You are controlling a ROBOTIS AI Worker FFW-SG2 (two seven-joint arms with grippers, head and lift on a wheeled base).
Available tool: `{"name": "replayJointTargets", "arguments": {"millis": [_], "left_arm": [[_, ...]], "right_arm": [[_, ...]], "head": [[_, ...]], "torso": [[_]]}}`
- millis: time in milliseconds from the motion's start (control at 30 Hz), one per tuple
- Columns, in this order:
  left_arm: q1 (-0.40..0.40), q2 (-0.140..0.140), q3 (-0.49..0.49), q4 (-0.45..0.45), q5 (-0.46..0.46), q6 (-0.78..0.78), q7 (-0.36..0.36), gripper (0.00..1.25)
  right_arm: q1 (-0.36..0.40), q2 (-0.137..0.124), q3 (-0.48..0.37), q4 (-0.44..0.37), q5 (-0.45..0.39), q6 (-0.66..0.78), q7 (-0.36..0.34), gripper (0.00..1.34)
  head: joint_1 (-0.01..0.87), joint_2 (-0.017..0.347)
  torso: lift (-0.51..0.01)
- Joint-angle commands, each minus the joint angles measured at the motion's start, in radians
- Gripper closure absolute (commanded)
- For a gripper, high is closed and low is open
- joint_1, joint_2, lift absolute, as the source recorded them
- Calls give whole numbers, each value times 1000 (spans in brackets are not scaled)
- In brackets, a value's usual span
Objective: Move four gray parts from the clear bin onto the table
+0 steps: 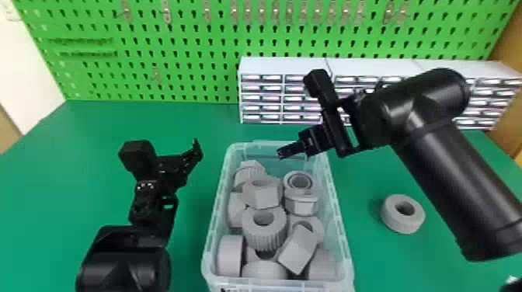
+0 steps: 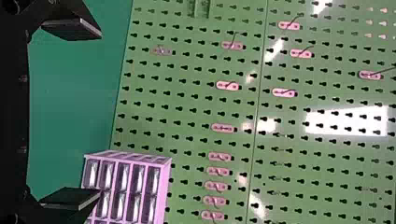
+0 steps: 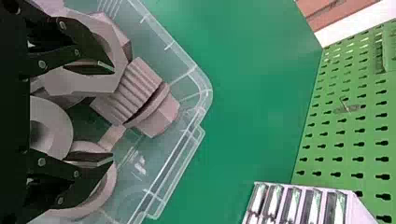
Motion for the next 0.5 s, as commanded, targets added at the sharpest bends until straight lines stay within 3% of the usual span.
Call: {"name": "replayJointTargets", "arguments": {"millis": [0,267,467], "left_arm": [[0,0,-2,0,0,0,0,98],[0,0,0,0,0,0,0,98],[-2,0,-2,0,0,0,0,98]], "right_arm": [[-6,4,0,55,-60,-39,0,585],[-12,7,22,128,-112,-71,-1,584],[-18,7,39,141,-131,-75,-1,584]], "head": [[693,72],[693,72],[693,72]], "torso": [[-52],[-52],[-52]]}}
